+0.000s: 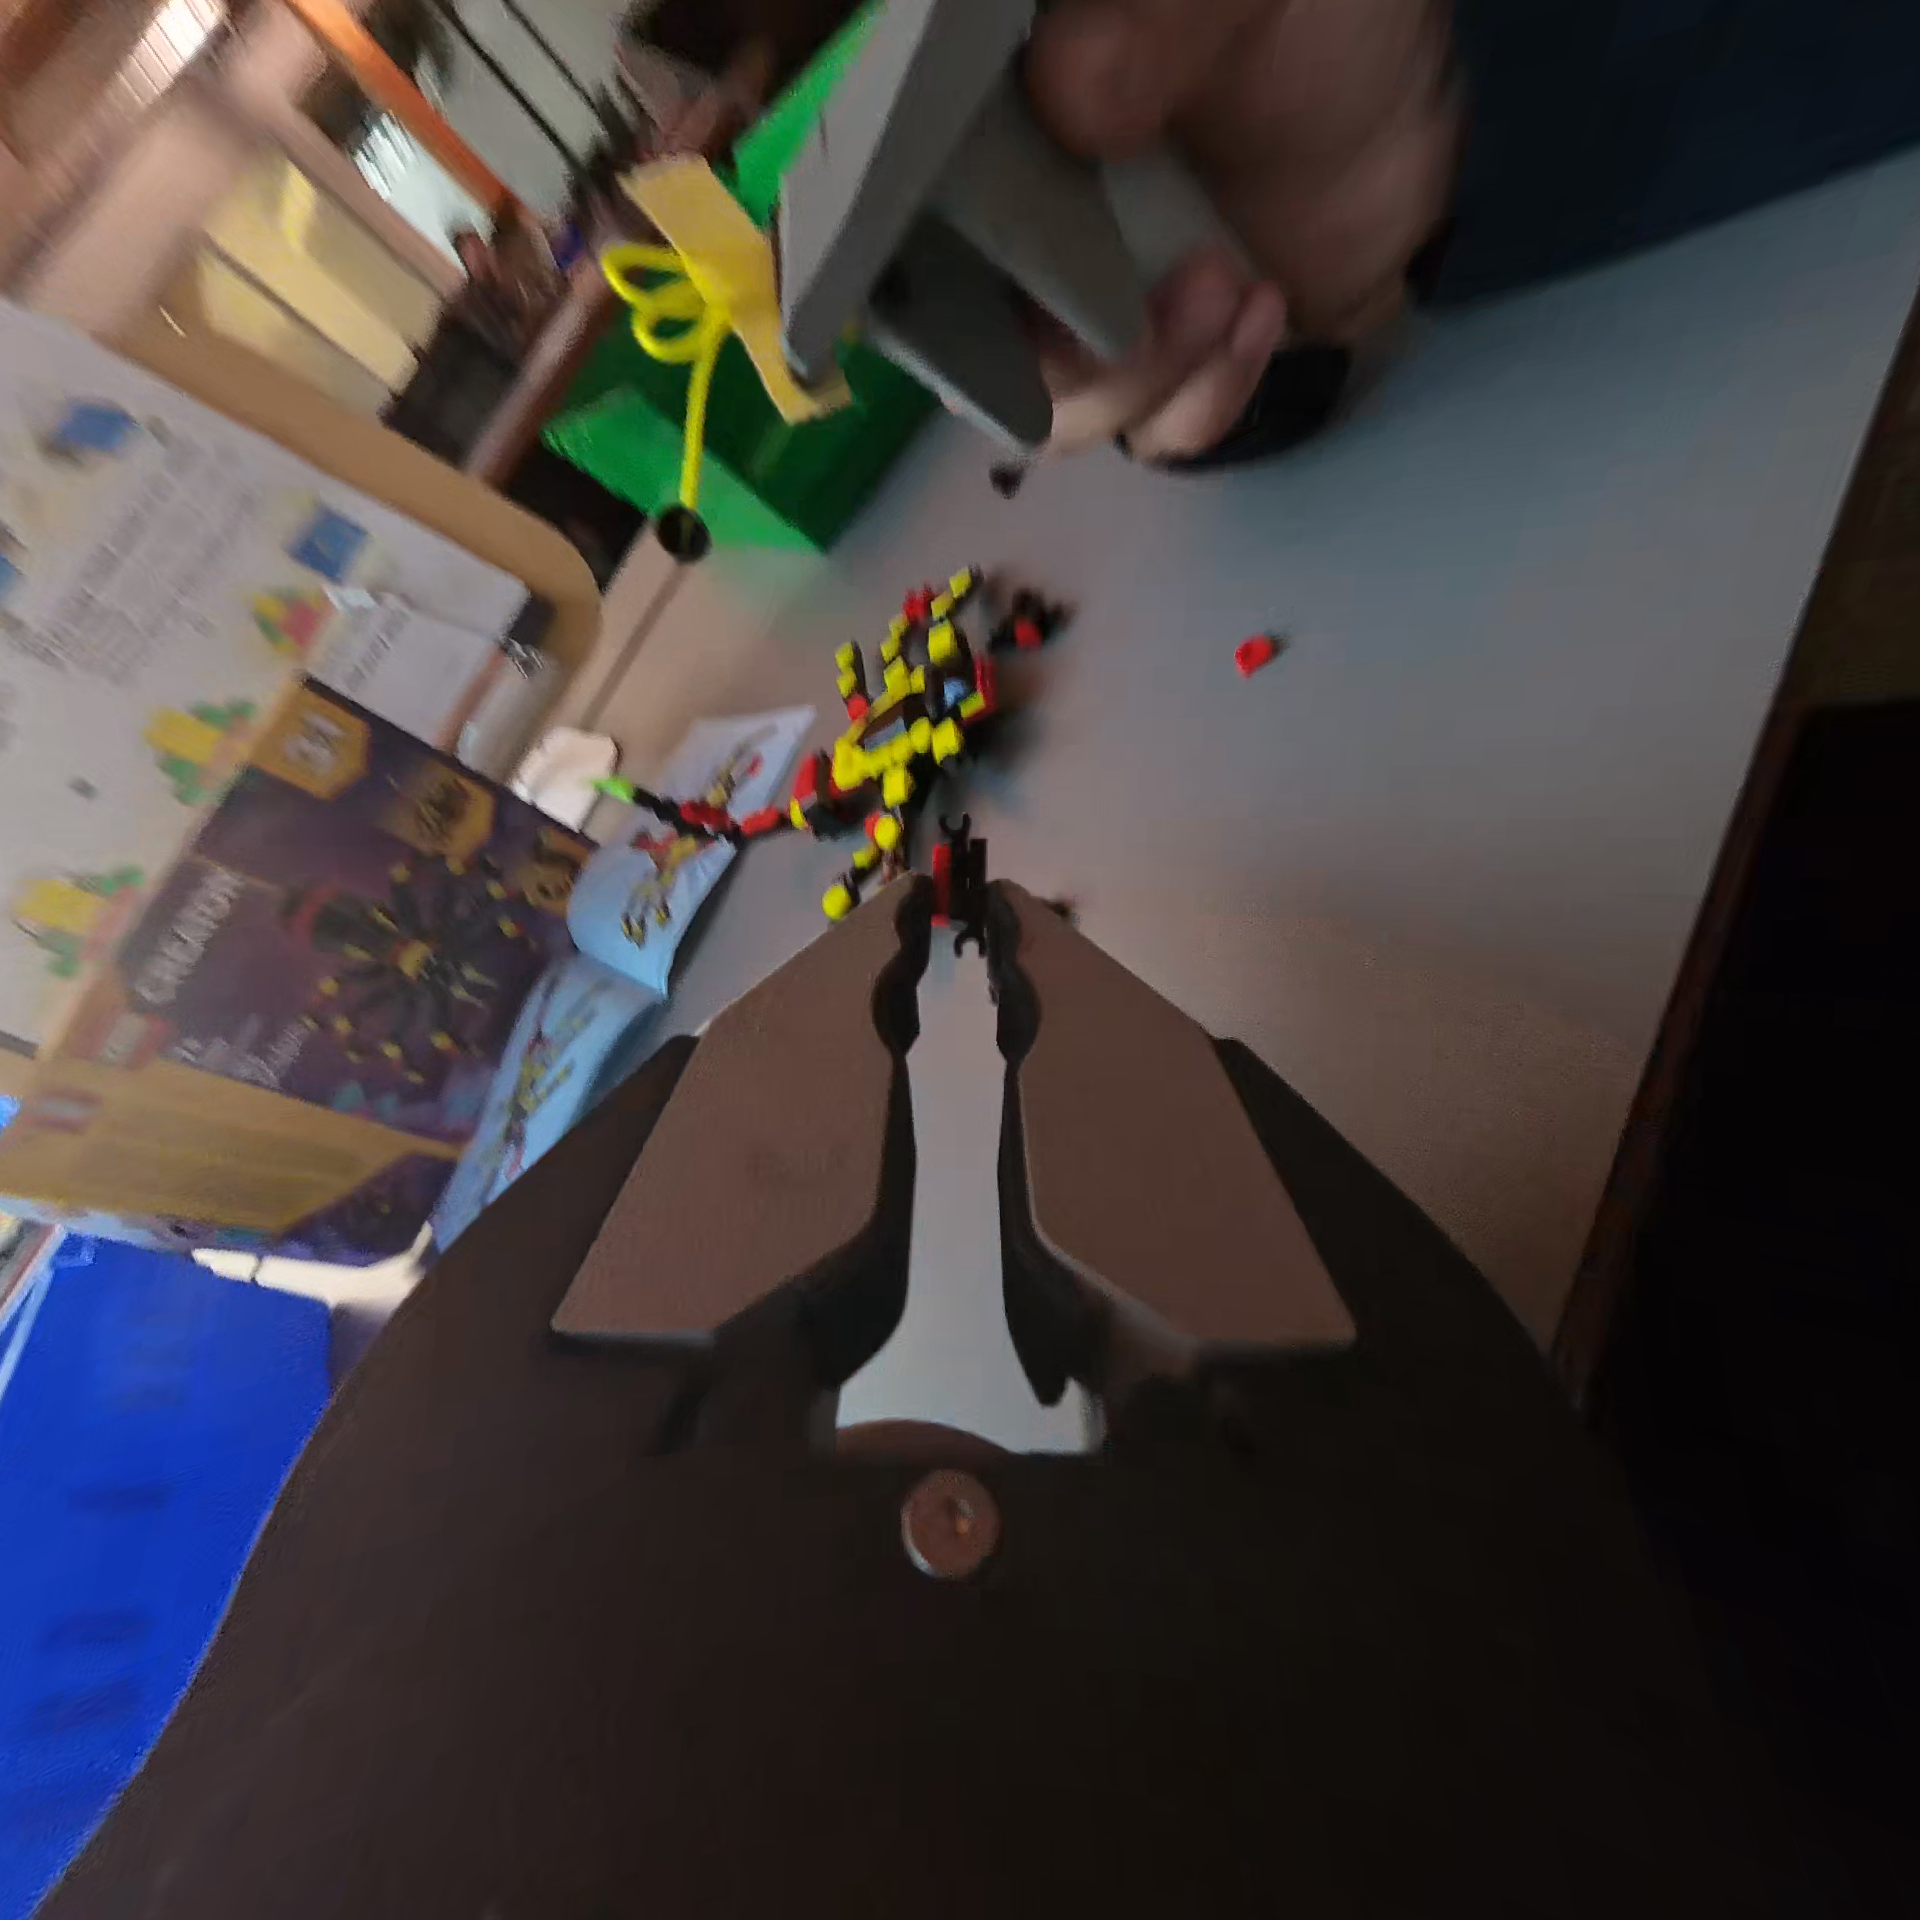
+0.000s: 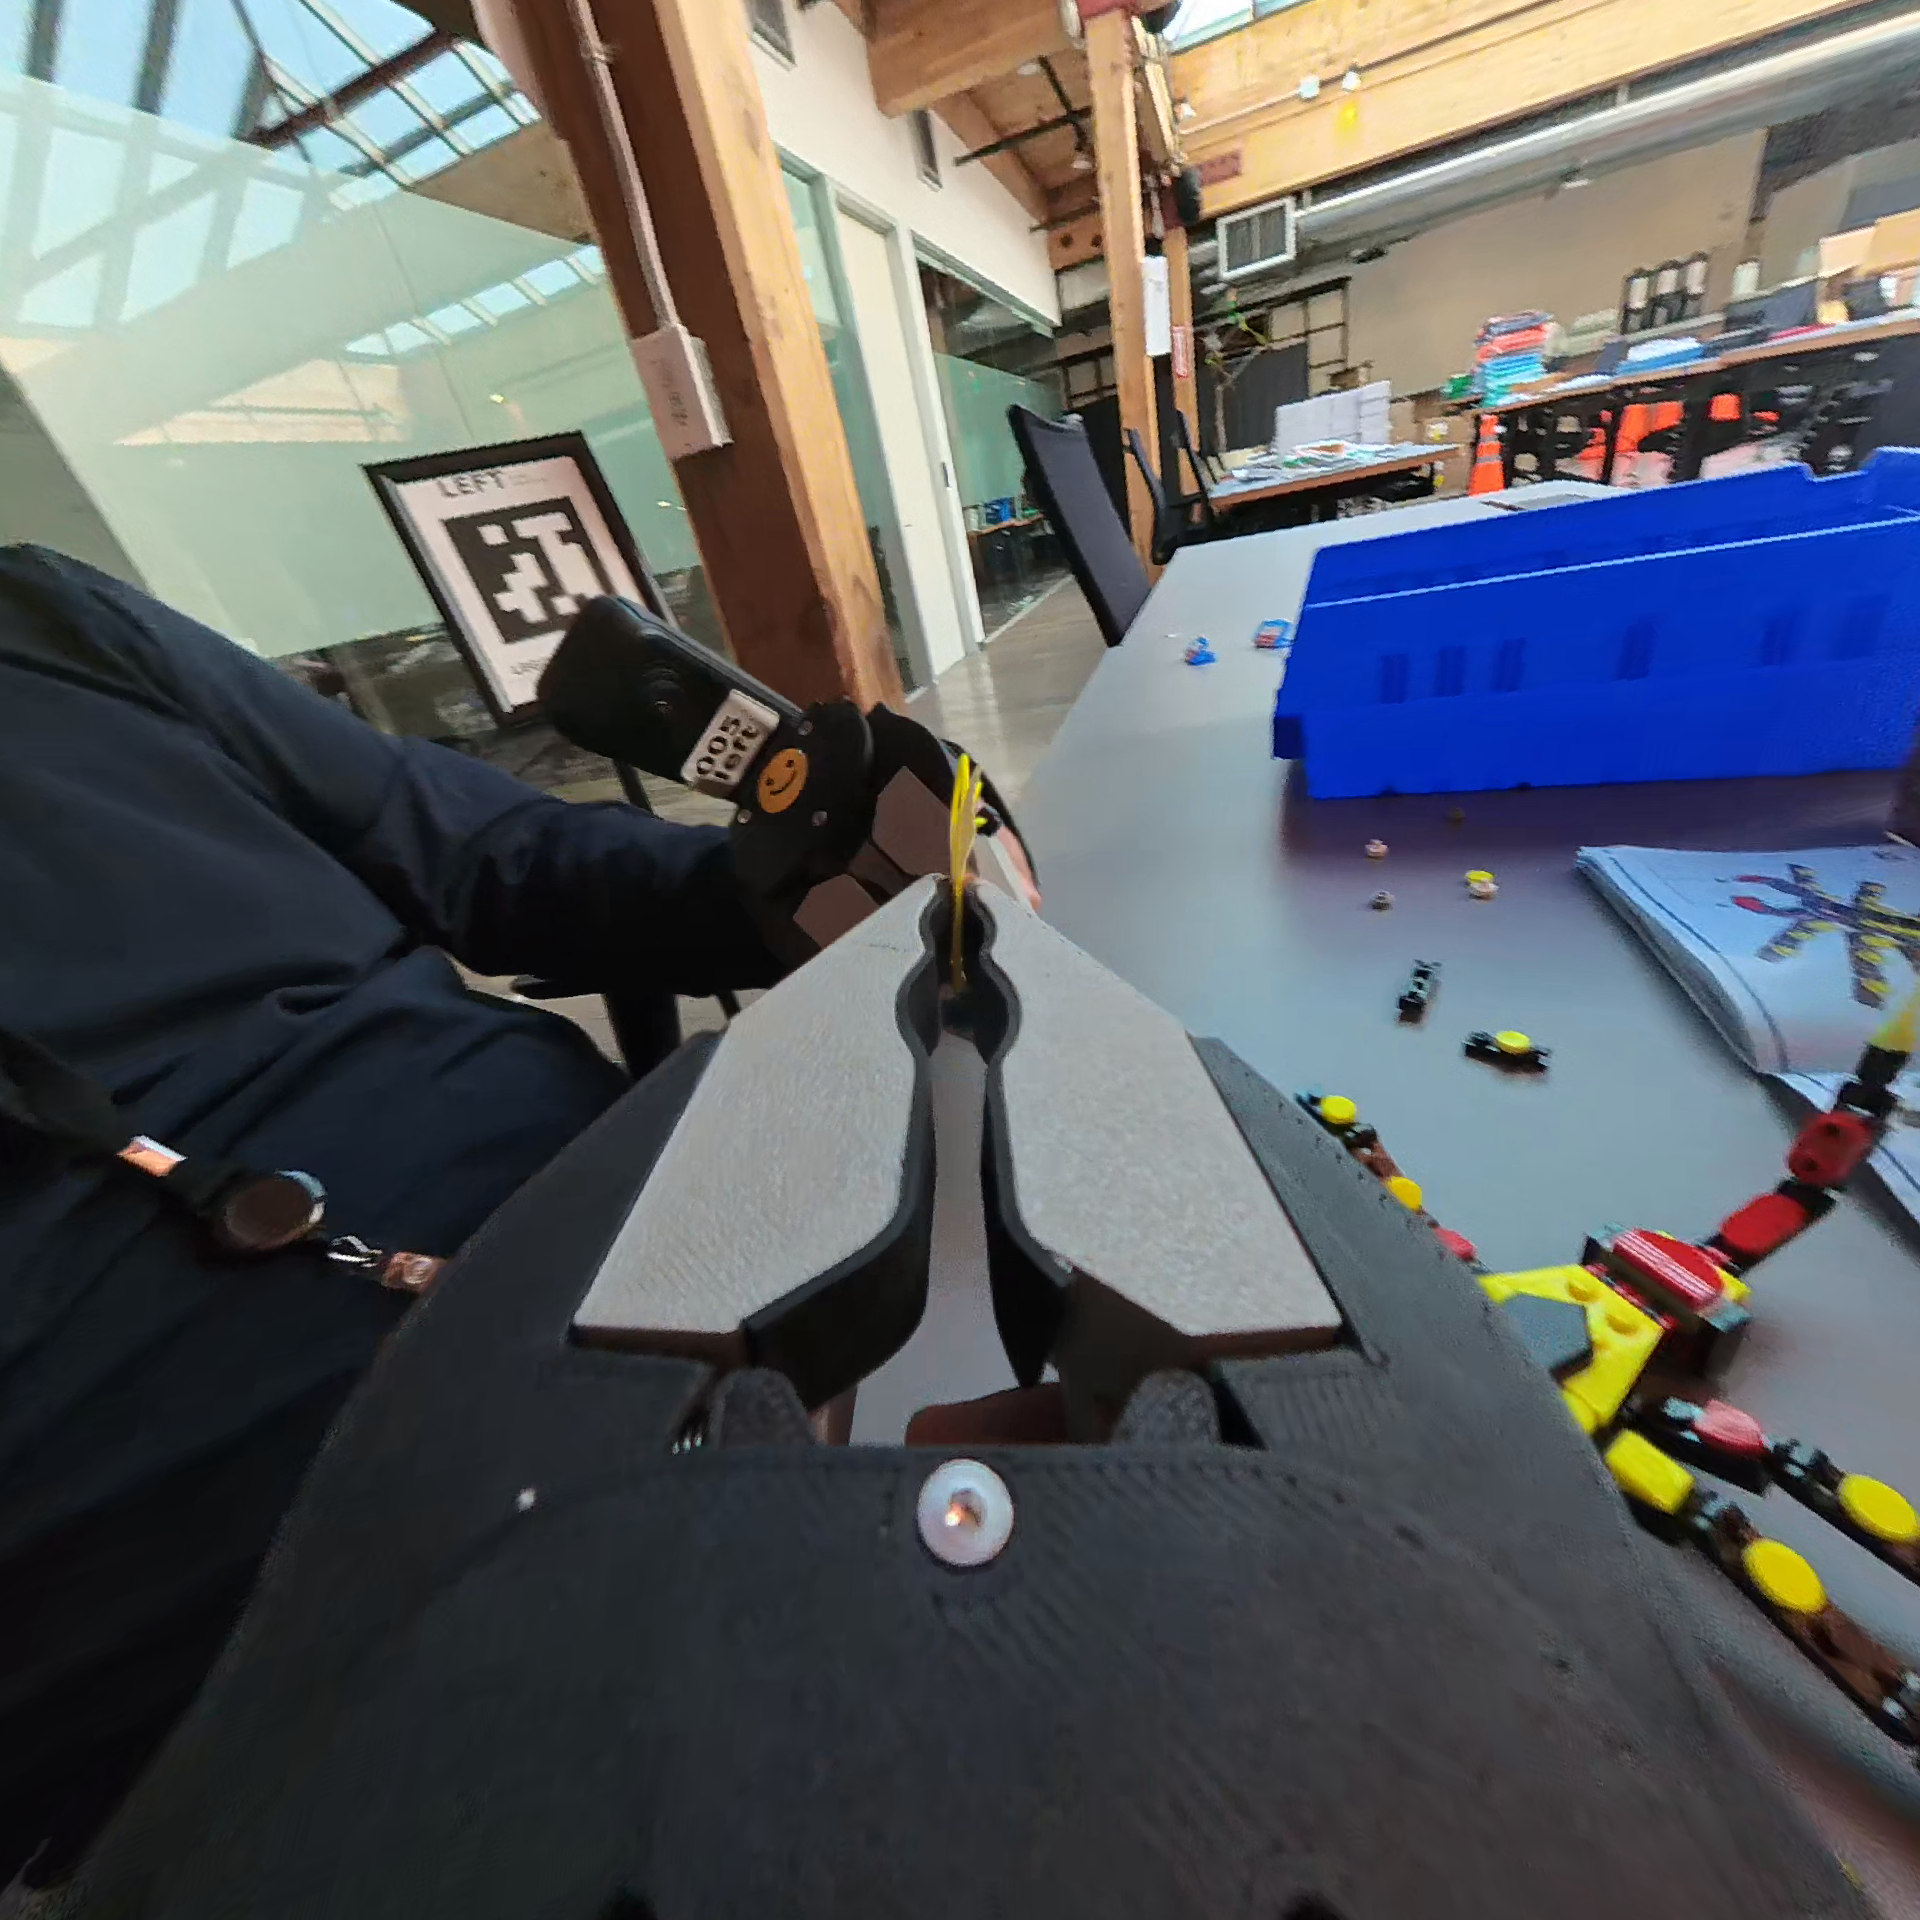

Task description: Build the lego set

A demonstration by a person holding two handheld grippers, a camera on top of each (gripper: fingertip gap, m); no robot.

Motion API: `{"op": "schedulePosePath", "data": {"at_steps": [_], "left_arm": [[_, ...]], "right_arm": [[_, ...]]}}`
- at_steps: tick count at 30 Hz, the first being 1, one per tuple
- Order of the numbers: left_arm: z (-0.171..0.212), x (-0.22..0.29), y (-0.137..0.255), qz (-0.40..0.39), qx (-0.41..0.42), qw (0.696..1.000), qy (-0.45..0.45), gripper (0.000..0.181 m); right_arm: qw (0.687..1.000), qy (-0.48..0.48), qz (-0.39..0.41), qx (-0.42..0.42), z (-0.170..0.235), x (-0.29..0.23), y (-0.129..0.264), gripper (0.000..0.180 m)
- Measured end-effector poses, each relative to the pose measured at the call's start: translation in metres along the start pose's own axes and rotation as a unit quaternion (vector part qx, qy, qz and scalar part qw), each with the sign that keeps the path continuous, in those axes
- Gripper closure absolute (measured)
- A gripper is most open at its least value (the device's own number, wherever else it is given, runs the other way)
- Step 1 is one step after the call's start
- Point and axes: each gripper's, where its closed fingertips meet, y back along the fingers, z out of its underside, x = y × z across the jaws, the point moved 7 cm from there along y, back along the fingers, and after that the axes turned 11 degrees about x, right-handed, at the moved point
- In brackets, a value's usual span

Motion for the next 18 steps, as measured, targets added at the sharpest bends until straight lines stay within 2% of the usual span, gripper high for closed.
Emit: {"op": "schedulePosePath", "data": {"at_steps": [2,5,18], "left_arm": [[-0.012,0.0,0.006,-0.018,0.075,0.997,-0.016,0.175],[-0.017,0.002,0.011,-0.04,0.115,0.992,-0.032,0.175],[-0.014,0.017,0.006,-0.033,0.088,0.991,-0.092,0.174]], "right_arm": [[1.0,-0.008,-0.028,0.011,-0.002,-0.006,0.0,0.18],[0.999,-0.007,-0.029,0.021,-0.005,-0.006,0.001,0.18],[0.999,-0.009,-0.023,0.036,-0.008,-0.005,0.004,0.18]]}}
